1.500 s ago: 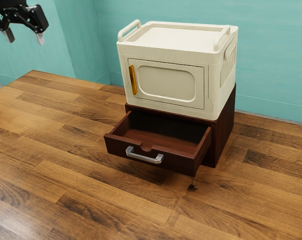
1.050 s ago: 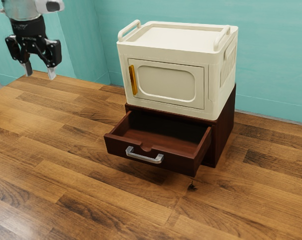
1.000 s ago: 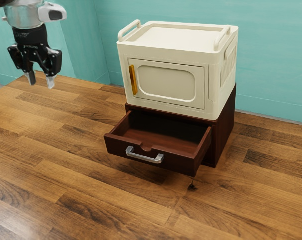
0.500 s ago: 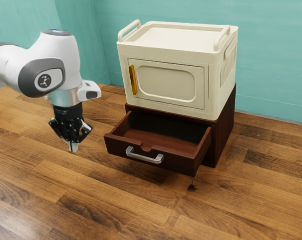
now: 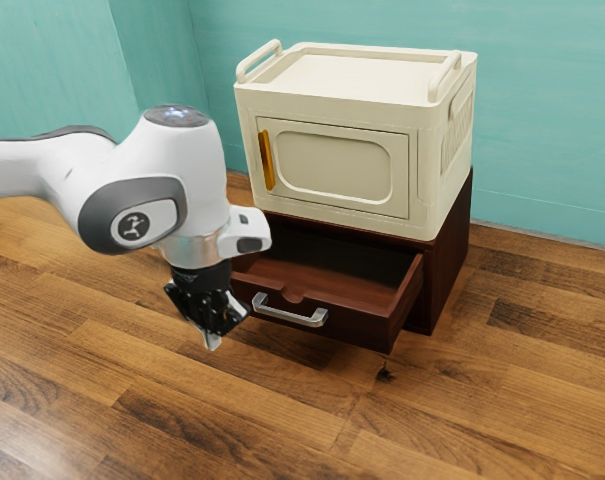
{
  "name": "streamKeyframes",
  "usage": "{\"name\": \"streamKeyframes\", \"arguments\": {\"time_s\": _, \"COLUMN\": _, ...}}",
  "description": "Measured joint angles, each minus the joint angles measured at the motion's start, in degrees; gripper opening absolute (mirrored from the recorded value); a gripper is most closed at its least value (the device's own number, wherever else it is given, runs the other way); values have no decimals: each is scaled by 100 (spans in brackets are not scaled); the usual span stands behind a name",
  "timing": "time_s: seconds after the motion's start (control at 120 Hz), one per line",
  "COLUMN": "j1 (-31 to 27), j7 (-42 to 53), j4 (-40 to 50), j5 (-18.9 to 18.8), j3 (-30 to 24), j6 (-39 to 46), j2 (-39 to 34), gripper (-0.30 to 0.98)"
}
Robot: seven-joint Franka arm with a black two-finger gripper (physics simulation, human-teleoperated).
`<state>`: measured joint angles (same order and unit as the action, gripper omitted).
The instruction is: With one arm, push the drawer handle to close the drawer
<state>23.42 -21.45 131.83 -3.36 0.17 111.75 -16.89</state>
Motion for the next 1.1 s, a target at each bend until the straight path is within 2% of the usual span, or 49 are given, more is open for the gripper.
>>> {"name": "streamKeyframes", "arguments": {"time_s": 0.358, "j1": 490, "j7": -213, "j4": -152, "j5": -39, "j3": 4, "j6": 586, "j2": 489, "gripper": -10}}
{"name": "streamKeyframes", "arguments": {"time_s": 0.817, "j1": 132, "j7": -356, "j4": -732, "j5": -349, "j3": 74, "j6": 1245, "j2": 1287, "gripper": -10}}
{"name": "streamKeyframes", "arguments": {"time_s": 1.1, "j1": 50, "j7": -413, "j4": -866, "j5": -401, "j3": 79, "j6": 1557, "j2": 1646, "gripper": -10}}
